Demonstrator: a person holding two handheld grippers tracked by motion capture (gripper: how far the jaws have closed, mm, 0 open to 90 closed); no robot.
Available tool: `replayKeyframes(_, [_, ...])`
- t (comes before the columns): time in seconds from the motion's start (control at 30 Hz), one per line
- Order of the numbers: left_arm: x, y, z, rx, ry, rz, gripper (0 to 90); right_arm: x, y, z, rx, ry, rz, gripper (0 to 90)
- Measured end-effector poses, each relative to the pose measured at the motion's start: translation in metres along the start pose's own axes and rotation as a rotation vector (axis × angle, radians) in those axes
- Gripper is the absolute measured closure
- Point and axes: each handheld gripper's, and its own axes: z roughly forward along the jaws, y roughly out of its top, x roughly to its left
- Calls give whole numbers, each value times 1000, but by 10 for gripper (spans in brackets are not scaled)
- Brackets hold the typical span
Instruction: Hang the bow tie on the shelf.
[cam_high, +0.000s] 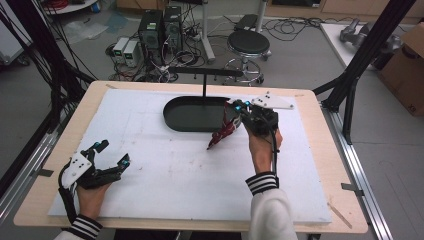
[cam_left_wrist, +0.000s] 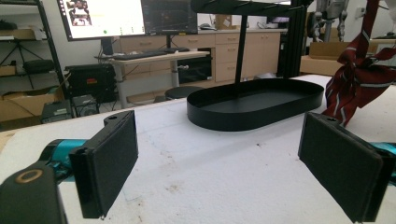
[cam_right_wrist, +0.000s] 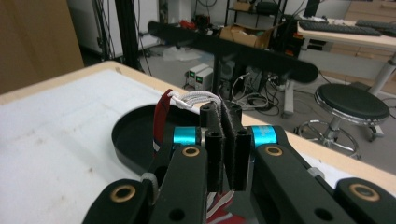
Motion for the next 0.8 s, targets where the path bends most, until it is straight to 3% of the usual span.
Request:
replayKeyframes(0.3, [0, 0, 0, -1, 0, -4, 125, 6, 29, 15, -55, 13, 1, 881])
replayKeyframes(0.8, [1, 0, 0, 1, -4, -7, 125, 19, 56, 44, -54, 34, -25, 880])
